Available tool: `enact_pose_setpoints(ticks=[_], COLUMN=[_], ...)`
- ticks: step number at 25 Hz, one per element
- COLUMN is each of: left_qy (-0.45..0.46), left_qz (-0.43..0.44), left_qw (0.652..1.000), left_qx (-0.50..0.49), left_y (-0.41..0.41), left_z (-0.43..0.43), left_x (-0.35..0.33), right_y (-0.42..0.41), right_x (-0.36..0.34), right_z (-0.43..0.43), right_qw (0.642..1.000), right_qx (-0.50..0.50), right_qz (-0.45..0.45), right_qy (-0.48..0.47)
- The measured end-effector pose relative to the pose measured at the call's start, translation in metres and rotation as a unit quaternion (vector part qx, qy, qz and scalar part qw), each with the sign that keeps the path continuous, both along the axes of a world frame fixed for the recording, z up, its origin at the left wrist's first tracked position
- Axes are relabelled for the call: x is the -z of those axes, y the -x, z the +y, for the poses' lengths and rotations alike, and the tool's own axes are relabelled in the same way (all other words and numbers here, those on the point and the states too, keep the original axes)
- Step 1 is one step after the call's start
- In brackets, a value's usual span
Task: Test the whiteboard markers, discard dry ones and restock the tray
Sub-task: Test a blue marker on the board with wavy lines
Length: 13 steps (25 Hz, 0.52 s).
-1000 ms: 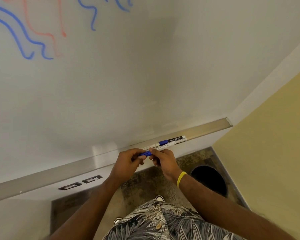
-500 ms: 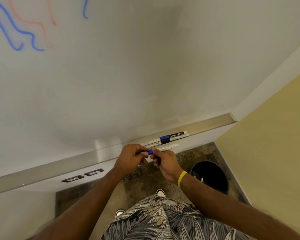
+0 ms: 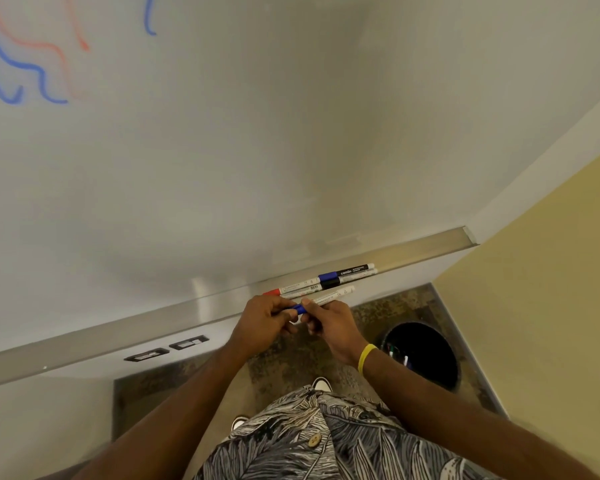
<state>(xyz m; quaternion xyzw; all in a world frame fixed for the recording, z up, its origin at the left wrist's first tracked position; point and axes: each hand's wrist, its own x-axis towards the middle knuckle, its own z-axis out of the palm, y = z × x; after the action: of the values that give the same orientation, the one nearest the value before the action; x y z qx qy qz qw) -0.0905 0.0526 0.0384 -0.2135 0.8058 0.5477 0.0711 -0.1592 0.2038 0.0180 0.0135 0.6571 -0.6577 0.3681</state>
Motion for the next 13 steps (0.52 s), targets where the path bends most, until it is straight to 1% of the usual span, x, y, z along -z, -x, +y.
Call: enact_pose_setpoints(ticks=[2, 4, 5, 7, 9, 10, 11, 12, 13], left_qy=[0.006, 0.016, 0.021, 0.041, 0.053, 0.053, 0.05, 0.045, 0.038], left_qz=[-0.001, -0.002, -0.005, -0.018, -0.029, -0.031, -0.031, -0.03, -0.029], left_qw=[1.0, 1.0, 0.999, 0.999, 0.998, 0.998, 0.998, 0.998, 0.999], left_qx=[-0.012, -0.022, -0.029, -0.031, -0.025, -0.022, -0.019, -0.018, -0.018], left_y=[0.002, 0.004, 0.005, 0.008, 0.011, 0.013, 0.014, 0.015, 0.016], left_z=[-0.001, -0.003, -0.005, -0.009, -0.01, -0.009, -0.007, -0.006, -0.005], left_x=[0.004, 0.008, 0.01, 0.013, 0.016, 0.018, 0.019, 0.021, 0.022], right_y=[0.008, 0.012, 0.013, 0.019, 0.029, 0.033, 0.037, 0.039, 0.041], right_x=[0.001, 0.004, 0.006, 0.007, 0.003, 0.002, 0.001, 0.0, 0.0], right_z=[0.0, 0.005, 0.009, 0.017, 0.02, 0.018, 0.016, 0.012, 0.008], right_qw=[0.995, 0.974, 0.951, 0.884, 0.805, 0.771, 0.745, 0.732, 0.729], right_qx=[-0.04, -0.084, -0.102, -0.126, -0.173, -0.208, -0.246, -0.277, -0.3], right_qz=[0.055, 0.142, 0.206, 0.362, 0.498, 0.541, 0.563, 0.567, 0.559], right_qy=[-0.068, -0.158, -0.205, -0.268, -0.271, -0.265, -0.26, -0.257, -0.256])
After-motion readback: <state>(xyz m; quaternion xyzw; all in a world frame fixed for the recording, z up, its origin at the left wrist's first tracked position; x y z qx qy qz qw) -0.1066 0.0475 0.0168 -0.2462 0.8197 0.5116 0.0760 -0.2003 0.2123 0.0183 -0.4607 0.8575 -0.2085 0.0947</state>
